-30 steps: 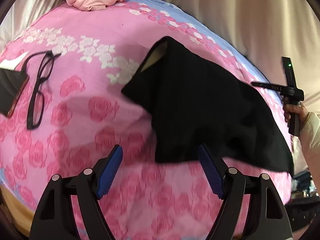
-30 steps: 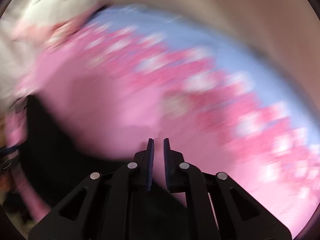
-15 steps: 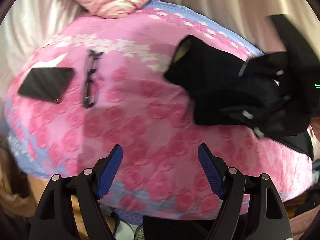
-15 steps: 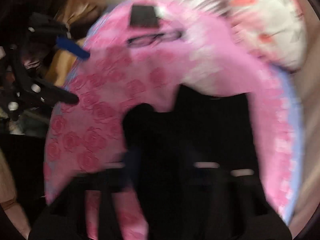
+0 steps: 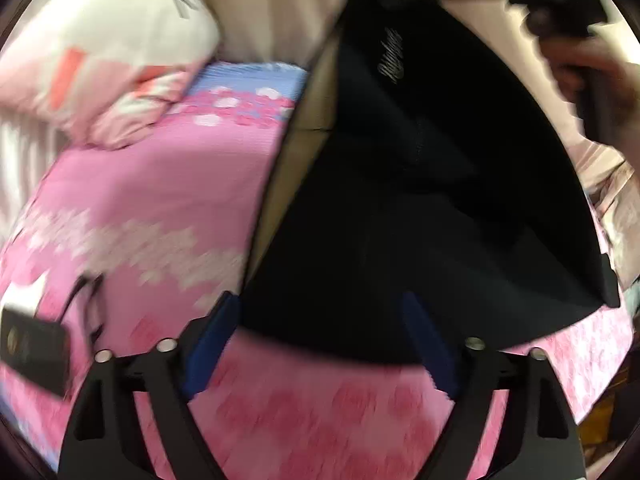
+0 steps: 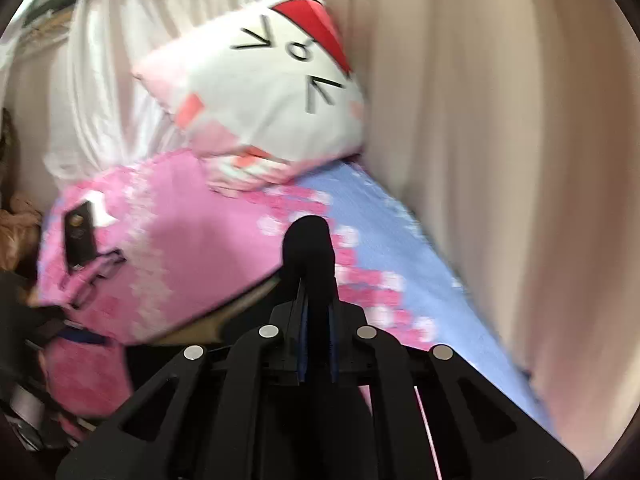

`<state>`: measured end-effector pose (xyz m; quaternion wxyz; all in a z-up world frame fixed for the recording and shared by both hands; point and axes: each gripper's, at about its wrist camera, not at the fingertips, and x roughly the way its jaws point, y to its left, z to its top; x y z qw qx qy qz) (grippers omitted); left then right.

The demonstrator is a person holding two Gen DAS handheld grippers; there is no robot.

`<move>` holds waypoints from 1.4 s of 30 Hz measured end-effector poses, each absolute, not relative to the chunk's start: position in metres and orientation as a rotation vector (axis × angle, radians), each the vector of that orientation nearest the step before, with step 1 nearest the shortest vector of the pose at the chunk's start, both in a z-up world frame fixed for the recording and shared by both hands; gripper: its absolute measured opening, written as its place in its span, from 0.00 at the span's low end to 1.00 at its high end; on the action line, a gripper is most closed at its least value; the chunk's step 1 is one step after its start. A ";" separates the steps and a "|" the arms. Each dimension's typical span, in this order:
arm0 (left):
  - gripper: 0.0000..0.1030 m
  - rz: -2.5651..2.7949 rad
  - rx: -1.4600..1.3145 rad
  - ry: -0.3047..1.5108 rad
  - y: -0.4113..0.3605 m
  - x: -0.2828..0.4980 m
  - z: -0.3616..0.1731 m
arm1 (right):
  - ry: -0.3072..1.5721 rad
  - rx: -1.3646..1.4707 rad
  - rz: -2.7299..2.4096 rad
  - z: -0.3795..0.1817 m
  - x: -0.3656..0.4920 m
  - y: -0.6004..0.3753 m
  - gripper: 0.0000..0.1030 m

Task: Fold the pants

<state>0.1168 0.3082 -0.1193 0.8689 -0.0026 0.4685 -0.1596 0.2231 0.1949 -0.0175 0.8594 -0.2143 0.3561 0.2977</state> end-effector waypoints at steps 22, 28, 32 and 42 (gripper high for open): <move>0.83 -0.102 -0.097 0.996 0.396 0.091 -0.072 | 0.930 -0.192 0.592 -0.114 0.083 0.098 0.67; 0.83 -0.137 -0.096 1.048 0.339 0.152 -0.094 | 1.020 -0.382 0.522 -0.155 0.057 0.032 0.53; 0.83 0.005 0.044 1.095 0.313 0.172 -0.123 | 1.085 -0.427 0.583 -0.183 0.069 0.032 0.42; 0.95 0.108 0.021 1.191 0.332 0.193 -0.161 | 1.110 -0.440 0.727 -0.152 0.026 0.012 0.07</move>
